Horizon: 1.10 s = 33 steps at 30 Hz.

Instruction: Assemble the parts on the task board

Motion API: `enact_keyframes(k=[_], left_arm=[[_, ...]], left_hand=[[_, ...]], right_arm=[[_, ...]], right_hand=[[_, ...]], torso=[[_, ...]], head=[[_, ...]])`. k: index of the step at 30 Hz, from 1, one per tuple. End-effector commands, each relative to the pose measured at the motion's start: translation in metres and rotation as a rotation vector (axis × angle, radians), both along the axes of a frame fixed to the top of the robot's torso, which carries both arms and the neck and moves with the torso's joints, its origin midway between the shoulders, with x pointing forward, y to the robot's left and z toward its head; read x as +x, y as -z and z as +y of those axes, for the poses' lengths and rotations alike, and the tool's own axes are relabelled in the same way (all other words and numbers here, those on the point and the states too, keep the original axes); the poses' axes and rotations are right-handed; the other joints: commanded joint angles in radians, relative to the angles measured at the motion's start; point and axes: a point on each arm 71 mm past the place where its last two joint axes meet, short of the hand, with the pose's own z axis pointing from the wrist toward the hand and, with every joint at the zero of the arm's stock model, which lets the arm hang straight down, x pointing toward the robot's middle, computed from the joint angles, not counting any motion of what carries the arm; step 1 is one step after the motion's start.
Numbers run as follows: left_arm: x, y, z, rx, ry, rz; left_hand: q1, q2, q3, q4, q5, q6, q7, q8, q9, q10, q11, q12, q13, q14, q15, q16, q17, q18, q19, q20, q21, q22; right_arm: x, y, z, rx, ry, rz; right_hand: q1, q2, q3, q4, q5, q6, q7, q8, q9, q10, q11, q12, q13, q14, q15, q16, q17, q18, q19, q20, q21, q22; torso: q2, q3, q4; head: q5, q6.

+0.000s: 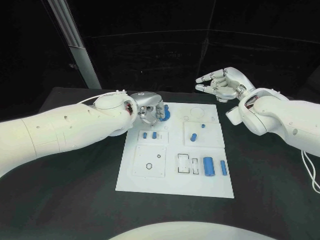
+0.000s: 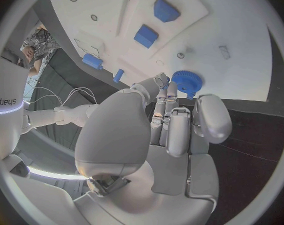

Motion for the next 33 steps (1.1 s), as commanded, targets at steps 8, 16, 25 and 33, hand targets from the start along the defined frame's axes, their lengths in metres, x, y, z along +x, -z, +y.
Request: enact_keyframes(k=[8,16,25,33], left_arm=[[-0.006,0.000,0.027,-0.007,-0.045,0.057],[-0.007,0.003,0.034,0.012,-0.055,0.086],[-0.005,0.005,0.032,0.025,-0.057,0.101],[-0.004,0.006,0.029,0.031,-0.058,0.107]], left_hand=[[-0.016,-0.008,0.009,0.000,-0.002,0.011,-0.001,-0.008,-0.001,0.013,-0.003,-0.010,0.002,0.044,-0.005,0.001,-0.004,-0.015,0.007,-0.001,0.009,0.004],[-0.021,-0.011,0.009,0.000,-0.002,0.013,-0.002,-0.010,-0.001,0.015,-0.003,-0.014,0.002,0.044,-0.005,0.000,-0.006,-0.015,0.007,-0.001,0.010,0.005],[-0.024,-0.012,0.009,0.000,-0.002,0.013,-0.002,-0.011,-0.001,0.017,-0.003,-0.016,0.002,0.043,-0.005,-0.001,-0.007,-0.015,0.006,-0.001,0.009,0.005],[-0.025,-0.013,0.009,0.000,-0.003,0.013,-0.002,-0.011,-0.002,0.017,-0.003,-0.017,0.002,0.043,-0.005,-0.001,-0.008,-0.015,0.006,-0.001,0.009,0.005]], right_arm=[[0.000,-0.001,-0.002,0.004,-0.006,-0.004],[0.000,-0.001,-0.001,0.004,-0.007,-0.003],[0.000,-0.001,-0.001,0.004,-0.008,-0.003],[0.000,-0.001,0.000,0.004,-0.010,-0.003]], right_hand=[[-0.002,0.009,-0.005,0.000,0.004,0.000,-0.005,0.005,0.001,-0.003,0.000,-0.002,0.001,0.044,0.001,-0.005,0.000,0.010,-0.004,0.000,-0.004,-0.001],[-0.002,0.009,-0.005,0.000,0.004,0.000,-0.005,0.005,0.001,-0.003,0.000,-0.002,0.001,0.044,0.001,-0.005,0.000,0.010,-0.004,0.000,-0.004,-0.001],[-0.002,0.009,-0.005,0.000,0.004,0.000,-0.005,0.005,0.001,-0.003,0.000,-0.002,0.001,0.044,0.001,-0.005,0.000,0.010,-0.004,0.000,-0.004,-0.001],[-0.002,0.009,-0.005,0.000,0.004,0.000,-0.005,0.005,0.001,-0.003,0.000,-0.002,0.001,0.044,0.001,-0.005,0.000,0.010,-0.004,0.000,-0.004,-0.001]], torso=[[0.001,-0.0004,0.0003],[0.002,-0.0005,-0.0013],[0.002,0.0000,-0.0019],[0.002,0.0006,-0.0018]], head=[[0.001,0.002],[0.005,0.001],[0.007,-0.002],[0.008,-0.004]])
